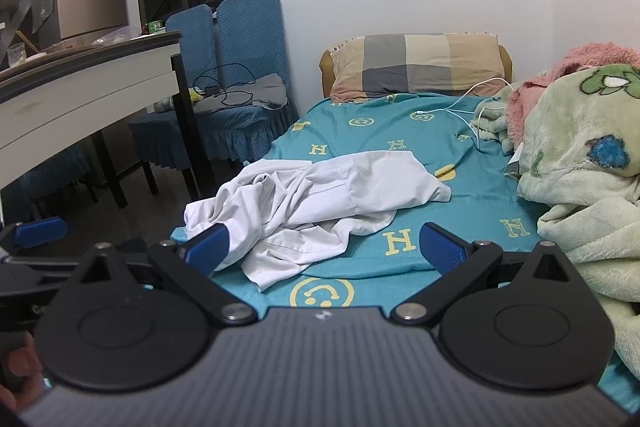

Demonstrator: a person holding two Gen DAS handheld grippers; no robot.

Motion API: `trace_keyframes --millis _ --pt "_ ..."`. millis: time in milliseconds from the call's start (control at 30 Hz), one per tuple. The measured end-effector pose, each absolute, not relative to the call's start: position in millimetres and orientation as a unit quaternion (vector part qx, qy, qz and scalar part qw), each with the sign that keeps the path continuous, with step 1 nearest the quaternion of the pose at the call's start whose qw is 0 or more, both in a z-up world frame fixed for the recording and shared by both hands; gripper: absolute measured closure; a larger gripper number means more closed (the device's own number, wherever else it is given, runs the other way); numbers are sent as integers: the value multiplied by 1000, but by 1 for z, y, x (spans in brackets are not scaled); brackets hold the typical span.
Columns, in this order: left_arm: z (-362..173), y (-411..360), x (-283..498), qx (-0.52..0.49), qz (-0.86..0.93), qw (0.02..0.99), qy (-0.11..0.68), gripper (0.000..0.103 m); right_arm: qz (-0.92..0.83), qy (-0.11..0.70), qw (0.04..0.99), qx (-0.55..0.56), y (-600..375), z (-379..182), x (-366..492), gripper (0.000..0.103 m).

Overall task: Fold clothes
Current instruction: 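Move both grippers toward the crumpled white T-shirt on the bed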

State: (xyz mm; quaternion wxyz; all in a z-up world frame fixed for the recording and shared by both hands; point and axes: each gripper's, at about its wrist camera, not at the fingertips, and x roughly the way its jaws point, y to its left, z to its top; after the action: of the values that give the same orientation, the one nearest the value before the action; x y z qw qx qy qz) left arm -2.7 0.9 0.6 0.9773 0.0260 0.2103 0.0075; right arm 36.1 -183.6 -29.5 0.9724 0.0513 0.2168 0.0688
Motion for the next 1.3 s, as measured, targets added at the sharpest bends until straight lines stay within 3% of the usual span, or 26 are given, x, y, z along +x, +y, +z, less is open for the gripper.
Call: trace_keyframes --millis 400,1067,1300 --pt "8 -3 -8 37 25 976 215 0 74 202 974 71 -194 -14 30 0" --pt "77 -24 -15 63 84 974 202 0 87 191 971 114 -223 -8 28 0" --pt "20 -12 14 76 13 968 239 5 71 207 968 125 -223 -10 39 0"
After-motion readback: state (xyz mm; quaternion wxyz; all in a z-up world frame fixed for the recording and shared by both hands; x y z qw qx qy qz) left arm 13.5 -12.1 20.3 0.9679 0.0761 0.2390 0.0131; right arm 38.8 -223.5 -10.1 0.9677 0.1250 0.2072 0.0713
